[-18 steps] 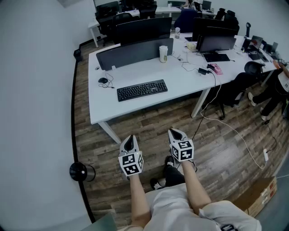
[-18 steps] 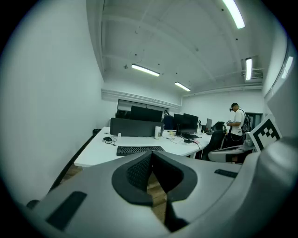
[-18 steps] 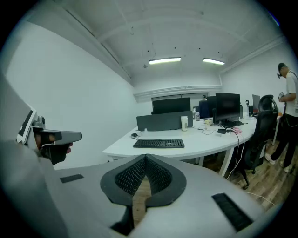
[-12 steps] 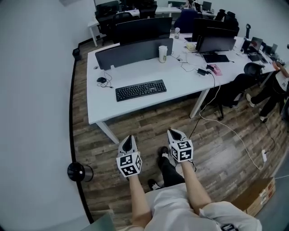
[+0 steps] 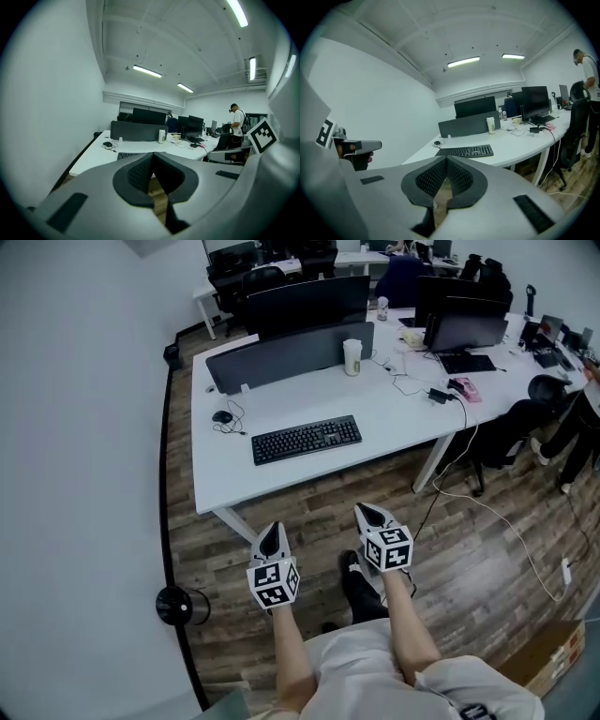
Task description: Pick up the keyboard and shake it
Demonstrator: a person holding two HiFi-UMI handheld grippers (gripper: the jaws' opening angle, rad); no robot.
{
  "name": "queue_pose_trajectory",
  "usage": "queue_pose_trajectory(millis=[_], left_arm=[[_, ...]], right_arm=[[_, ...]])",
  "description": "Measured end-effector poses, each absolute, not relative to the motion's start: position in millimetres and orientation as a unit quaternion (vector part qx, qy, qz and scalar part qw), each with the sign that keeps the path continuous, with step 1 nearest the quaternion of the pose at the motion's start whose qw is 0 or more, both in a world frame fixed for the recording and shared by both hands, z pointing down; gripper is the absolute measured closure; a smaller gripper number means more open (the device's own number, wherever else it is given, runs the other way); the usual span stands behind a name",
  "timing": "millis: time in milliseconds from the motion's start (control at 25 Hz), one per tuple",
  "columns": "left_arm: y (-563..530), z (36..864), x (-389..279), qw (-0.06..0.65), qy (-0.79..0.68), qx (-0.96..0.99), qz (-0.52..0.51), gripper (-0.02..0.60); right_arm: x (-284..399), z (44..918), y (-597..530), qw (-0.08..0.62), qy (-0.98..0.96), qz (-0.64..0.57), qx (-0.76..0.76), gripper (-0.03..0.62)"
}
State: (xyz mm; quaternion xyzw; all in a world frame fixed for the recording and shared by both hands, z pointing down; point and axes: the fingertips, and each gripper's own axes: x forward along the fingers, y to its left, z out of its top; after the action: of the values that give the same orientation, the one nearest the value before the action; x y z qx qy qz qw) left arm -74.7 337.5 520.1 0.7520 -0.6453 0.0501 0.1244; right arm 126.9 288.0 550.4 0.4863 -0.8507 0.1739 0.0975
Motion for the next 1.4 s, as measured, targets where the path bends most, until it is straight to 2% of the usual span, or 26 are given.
queue_pose_trajectory(millis=[200, 680, 1400], left_arm=[[288.0, 519.1, -96.4, 0.116, -0.657, 0.742, 0.068, 0.568], [156.5, 518.8, -111.5, 0.11, -0.653, 0.741, 0.11, 0.568], [39.2, 527.6, -159.4, 0.149, -0.712, 0.681, 0.089, 0.566]], right_arm=[[124.3, 544.8, 235.4, 0.052, -0.854, 0.197, 0.479, 0.556], [134.5, 537.7, 98.4, 0.043, -0.848, 0.209, 0.485, 0.556], [149.0, 539.5, -59.8, 0.04, -0.862, 0.222, 0.454, 0.556]])
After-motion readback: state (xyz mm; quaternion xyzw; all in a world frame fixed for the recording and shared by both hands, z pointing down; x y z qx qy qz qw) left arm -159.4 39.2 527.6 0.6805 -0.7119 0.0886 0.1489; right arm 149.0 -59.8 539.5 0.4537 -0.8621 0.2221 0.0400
